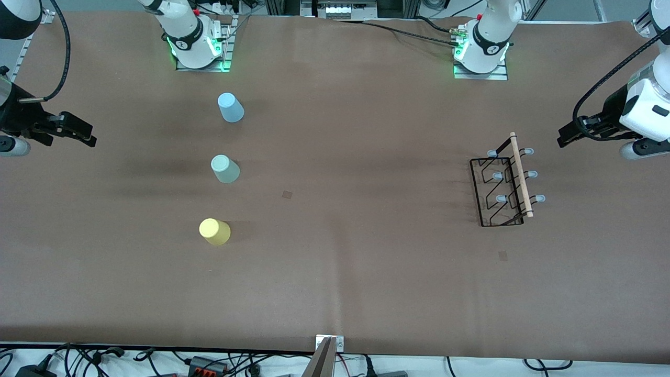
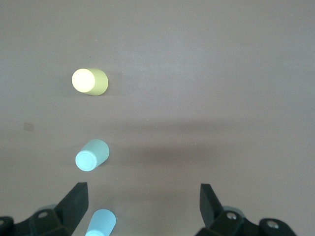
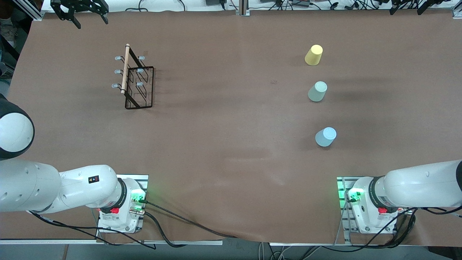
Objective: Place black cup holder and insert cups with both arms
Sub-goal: 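Lower the left gripper onto the black wire rack and grasp its dowel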
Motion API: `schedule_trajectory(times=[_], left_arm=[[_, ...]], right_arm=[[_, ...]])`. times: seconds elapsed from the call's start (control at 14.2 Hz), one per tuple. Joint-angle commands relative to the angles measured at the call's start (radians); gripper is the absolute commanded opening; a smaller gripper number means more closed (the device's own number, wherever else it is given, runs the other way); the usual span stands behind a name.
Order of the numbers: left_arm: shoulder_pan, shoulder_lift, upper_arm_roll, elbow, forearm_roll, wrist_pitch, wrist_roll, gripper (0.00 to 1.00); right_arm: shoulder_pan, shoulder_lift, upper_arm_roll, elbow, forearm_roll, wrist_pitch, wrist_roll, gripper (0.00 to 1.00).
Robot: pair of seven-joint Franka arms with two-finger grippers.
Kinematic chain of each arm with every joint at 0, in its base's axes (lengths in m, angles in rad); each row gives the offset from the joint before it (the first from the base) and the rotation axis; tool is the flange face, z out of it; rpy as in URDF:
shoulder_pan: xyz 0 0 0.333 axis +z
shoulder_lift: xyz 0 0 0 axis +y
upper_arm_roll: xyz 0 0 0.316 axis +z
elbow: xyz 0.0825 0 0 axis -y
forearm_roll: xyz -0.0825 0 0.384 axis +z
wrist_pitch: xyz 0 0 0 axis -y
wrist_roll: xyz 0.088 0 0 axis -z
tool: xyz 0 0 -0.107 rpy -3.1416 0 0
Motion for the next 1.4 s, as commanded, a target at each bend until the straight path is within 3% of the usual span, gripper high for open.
schedule_trajectory(times=[0.0, 0.63, 0.91, 1.12, 1.33], left_arm=[[0.0, -0.005, 0.005, 0.011, -0.022, -0.019, 0.025, 1.0], [0.001, 0.013, 0.005, -0.01, -0.022, 0.03, 0.027, 1.0], [0.021, 0.021, 0.005, -0.188, -0.014, 0.217, 0.027, 1.0], [0.012, 0.023, -0.005, -0.38, -0.01, 0.462, 0.027, 1.0], [0.012, 0.048, -0.005, -0.42, -0.007, 0.5, 0.03, 1.0]], right_arm=[[0.005, -0.021, -0.001, -0.011, -0.014, -0.009, -0.009, 1.0], [0.007, -0.013, 0.002, -0.009, -0.014, -0.004, -0.009, 1.0], [0.007, -0.013, 0.0, -0.009, -0.014, -0.006, -0.009, 1.0], [0.007, -0.013, 0.0, -0.009, -0.014, -0.006, -0.009, 1.0], [0.007, -0.013, 0.0, -0.009, -0.014, -0.008, -0.009, 1.0]])
